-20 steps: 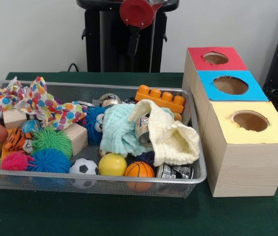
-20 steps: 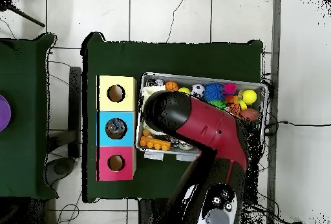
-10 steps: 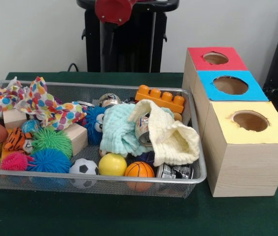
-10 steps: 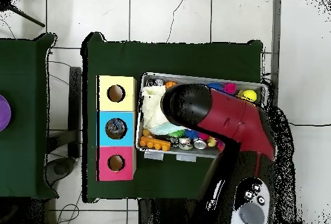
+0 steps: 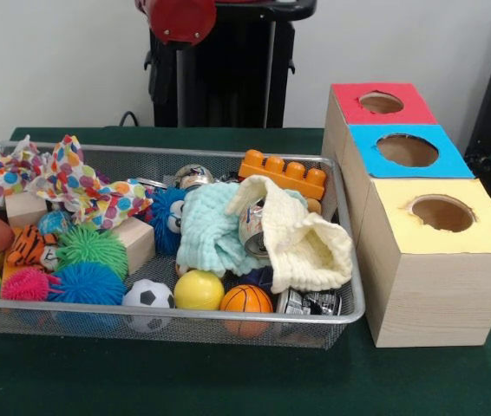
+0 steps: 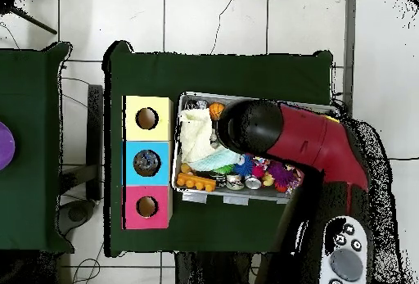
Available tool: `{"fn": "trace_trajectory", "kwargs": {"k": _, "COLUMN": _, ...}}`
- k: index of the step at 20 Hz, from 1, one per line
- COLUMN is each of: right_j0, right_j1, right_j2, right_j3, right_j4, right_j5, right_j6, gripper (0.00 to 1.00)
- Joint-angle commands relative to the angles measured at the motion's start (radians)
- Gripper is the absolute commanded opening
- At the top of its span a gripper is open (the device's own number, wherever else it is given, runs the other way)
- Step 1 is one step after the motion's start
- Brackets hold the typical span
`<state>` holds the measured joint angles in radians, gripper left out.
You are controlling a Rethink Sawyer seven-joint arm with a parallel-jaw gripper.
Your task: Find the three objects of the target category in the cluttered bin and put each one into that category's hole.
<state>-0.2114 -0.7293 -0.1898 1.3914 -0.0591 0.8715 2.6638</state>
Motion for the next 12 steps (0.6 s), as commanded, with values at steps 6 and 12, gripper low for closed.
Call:
{"fn": "trace_trajectory", "kwargs": {"k": 6, "right_j0": -0.038, "right_j1": 0.004, "right_j2": 0.181, "right_j3": 0.013, "right_j4": -0.094, "right_j5": -0.029, "right_j6": -0.281, "gripper": 0.00}}
{"fn": "trace_trajectory", "kwargs": {"k": 12, "right_j0": -0.055, "right_j1": -0.001, "right_j2": 0.204, "right_j3": 0.013, "right_j4": -0.117, "right_j5": -0.023, "right_j6": -0.277, "gripper": 0.00}}
